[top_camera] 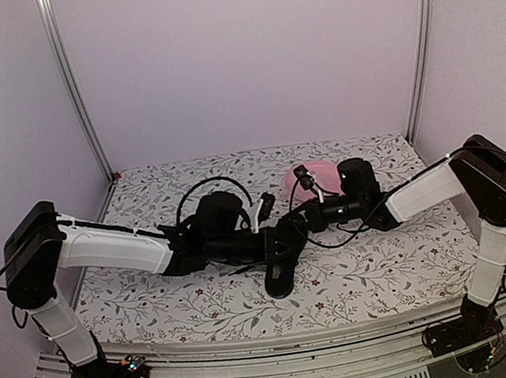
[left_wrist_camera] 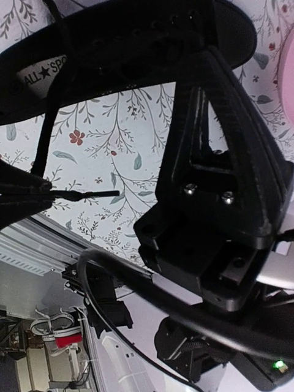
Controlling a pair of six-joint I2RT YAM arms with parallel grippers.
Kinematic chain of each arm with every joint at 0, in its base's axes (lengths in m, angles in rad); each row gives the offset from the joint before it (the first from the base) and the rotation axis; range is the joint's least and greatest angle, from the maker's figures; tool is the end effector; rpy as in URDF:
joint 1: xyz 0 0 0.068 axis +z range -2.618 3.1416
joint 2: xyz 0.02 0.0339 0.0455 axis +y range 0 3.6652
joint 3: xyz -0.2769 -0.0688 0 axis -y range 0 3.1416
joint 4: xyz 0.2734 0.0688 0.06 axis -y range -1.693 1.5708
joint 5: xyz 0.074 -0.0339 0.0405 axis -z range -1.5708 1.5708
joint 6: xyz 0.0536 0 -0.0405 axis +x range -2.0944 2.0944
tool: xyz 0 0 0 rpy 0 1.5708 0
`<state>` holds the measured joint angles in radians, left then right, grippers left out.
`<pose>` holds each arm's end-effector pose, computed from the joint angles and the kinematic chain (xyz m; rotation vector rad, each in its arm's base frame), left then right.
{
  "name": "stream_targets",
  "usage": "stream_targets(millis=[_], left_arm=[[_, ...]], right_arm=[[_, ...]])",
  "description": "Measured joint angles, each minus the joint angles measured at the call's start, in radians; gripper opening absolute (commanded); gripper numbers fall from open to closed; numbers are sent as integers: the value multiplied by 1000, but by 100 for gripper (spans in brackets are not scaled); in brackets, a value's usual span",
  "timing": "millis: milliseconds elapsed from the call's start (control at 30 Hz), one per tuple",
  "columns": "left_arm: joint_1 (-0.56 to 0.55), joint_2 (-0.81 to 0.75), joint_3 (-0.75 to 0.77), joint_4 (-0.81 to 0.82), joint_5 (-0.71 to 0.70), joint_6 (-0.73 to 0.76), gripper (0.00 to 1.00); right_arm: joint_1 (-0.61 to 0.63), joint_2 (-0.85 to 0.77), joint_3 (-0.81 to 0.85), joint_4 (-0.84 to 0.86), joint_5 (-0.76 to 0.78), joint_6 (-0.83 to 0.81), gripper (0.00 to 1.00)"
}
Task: Tie the shoes
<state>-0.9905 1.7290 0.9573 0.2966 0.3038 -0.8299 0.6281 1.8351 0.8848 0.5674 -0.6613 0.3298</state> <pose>0.2129 -0.3539 0.1820 0.4058 2.3162 -1.3479 0.3108 0.2664 0.1498 -0.7687 1.9419 1.2529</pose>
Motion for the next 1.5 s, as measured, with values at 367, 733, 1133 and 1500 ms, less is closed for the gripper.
stream_targets(millis=[367,733,1133,1500], left_arm=[[-43,137,174,-224,10,143,41],[15,-75,58,-277,-168,246,54],[117,28,67,-120,-160,341,51],[118,140,145,-67,-60,397,39]], right_arm=[[0,11,8,-1,7,11,2],[0,11,9,0,-10,8,2],[0,11,9,2,-56,-3,2],[0,11,9,2,-56,4,2]])
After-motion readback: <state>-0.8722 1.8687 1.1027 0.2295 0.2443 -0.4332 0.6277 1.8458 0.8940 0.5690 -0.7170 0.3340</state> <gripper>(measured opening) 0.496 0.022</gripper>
